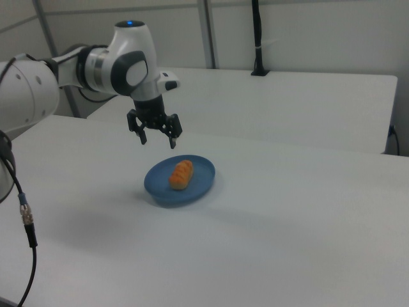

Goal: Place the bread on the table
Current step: 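Move the gripper down over the bread roll on the blue plate, then close the gripper around the orange bread roll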

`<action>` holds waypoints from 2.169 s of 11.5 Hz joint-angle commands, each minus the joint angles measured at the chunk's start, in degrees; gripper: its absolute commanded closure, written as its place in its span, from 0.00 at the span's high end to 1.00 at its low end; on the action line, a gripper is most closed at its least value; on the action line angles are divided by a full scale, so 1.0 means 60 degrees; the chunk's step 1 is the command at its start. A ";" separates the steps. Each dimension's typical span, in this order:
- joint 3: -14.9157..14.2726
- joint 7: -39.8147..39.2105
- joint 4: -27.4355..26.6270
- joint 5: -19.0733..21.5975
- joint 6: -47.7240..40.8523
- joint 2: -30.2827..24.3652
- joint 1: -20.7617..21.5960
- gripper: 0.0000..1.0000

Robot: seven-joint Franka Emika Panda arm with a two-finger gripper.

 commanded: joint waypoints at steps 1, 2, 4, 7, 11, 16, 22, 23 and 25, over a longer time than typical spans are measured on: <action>-0.0080 -0.0244 0.0265 -0.0027 0.0895 0.0773 -0.0059 1.00; -0.0196 -0.0244 0.0265 -0.0027 0.1275 0.0949 -0.0059 1.00; -0.0255 -0.0346 0.0149 -0.0115 0.1876 0.1286 -0.0030 1.00; -0.0255 -0.0347 0.0045 -0.0144 0.2698 0.1682 -0.0001 1.00; -0.0255 -0.0361 0.0030 -0.0232 0.3109 0.2078 0.0058 0.99; -0.0255 -0.0376 -0.0409 -0.0730 0.3520 0.2078 0.0072 0.76; -0.0226 -0.0420 -0.0512 -0.0716 0.3389 0.1831 0.0175 0.46; -0.0226 -0.0405 -0.0512 -0.0701 0.3374 0.1699 0.0175 0.46; -0.0226 -0.0405 -0.0918 -0.0657 0.3214 0.0999 0.0175 0.46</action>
